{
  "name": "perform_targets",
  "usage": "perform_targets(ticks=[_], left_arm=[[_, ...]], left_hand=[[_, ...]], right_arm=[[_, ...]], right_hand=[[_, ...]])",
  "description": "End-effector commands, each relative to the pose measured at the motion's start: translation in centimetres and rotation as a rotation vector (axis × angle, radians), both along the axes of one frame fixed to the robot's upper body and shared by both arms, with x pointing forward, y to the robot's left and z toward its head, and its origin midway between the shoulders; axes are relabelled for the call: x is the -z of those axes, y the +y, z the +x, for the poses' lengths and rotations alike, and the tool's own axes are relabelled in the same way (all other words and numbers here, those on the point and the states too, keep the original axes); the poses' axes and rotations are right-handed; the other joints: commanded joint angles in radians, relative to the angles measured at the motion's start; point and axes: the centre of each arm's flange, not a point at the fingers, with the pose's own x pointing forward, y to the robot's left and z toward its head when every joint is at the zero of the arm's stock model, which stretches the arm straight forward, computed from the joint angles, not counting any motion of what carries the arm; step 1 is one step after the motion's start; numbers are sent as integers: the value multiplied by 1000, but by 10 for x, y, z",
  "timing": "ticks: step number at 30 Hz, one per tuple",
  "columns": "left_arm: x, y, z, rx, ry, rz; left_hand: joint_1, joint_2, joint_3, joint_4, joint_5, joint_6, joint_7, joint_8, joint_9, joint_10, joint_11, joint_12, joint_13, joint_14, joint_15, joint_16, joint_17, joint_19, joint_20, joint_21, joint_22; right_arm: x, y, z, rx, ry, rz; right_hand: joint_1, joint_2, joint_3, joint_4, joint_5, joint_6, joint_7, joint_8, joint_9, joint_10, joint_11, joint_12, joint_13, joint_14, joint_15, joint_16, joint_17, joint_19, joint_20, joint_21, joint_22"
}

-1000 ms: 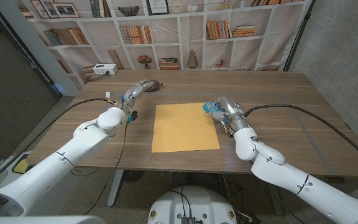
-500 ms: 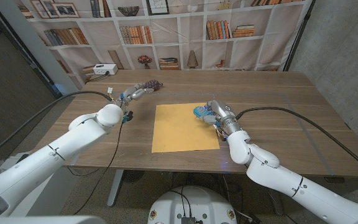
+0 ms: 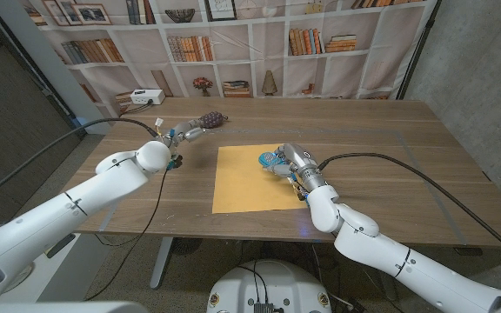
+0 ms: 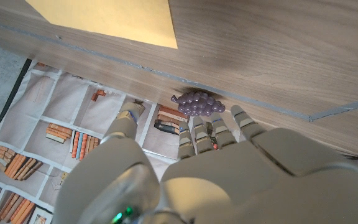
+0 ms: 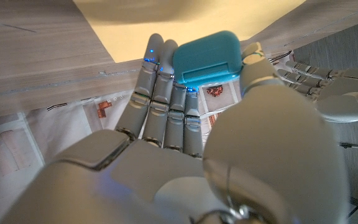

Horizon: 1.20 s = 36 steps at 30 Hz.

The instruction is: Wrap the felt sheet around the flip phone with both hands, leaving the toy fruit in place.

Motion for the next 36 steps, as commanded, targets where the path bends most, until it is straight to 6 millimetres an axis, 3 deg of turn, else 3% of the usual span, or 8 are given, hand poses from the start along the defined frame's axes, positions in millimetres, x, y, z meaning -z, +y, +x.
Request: perform_targets(ticks=[1, 11, 20, 36], left_arm=[[-8, -1, 9, -50, 46, 116], [-11, -7, 19, -54, 47, 141], [-11, -11, 23, -32, 47, 139], [-10, -13, 23, -19, 41, 141]], left_hand=[[22, 3, 3, -7, 1, 16, 1, 5, 2, 15, -6, 4, 4, 14, -1, -4, 1, 4, 6, 5, 3], [57, 3, 7, -2, 1, 22, -7, -2, 3, 16, -18, -6, 3, -51, 3, -34, -1, -22, 13, -9, 3], [58, 1, 3, 2, 0, 23, -8, -5, 3, 18, -19, -8, 3, -51, 1, -33, -1, -22, 10, -10, 3], [60, -2, -3, 7, -1, 28, -4, -10, 3, 24, -19, -10, 3, -37, -9, -28, -2, -21, 7, -12, 3]], right_arm=[[9, 21, 4, -34, -9, 36], [10, 38, 15, -60, -31, 2], [16, 50, 27, -50, -50, -38], [18, 67, 33, 15, -78, -64]], right_hand=[[214, 205, 69, 4, 4, 228, -174, -2, 3, 220, -180, 26, 89, 250, -339, -1, 7, 12, -21, 8, 3], [213, 204, 69, 6, 4, 230, -174, -8, 3, 219, -182, 24, 89, 252, -339, -6, 15, 9, -23, 20, 1], [212, 203, 69, 7, 4, 232, -176, -14, 3, 221, -180, 21, 86, 255, -338, -10, 23, 5, -24, 30, 0], [210, 202, 68, 9, 4, 236, -179, -23, 3, 222, -189, 18, 86, 259, -338, -17, 34, 1, -24, 48, -2]])
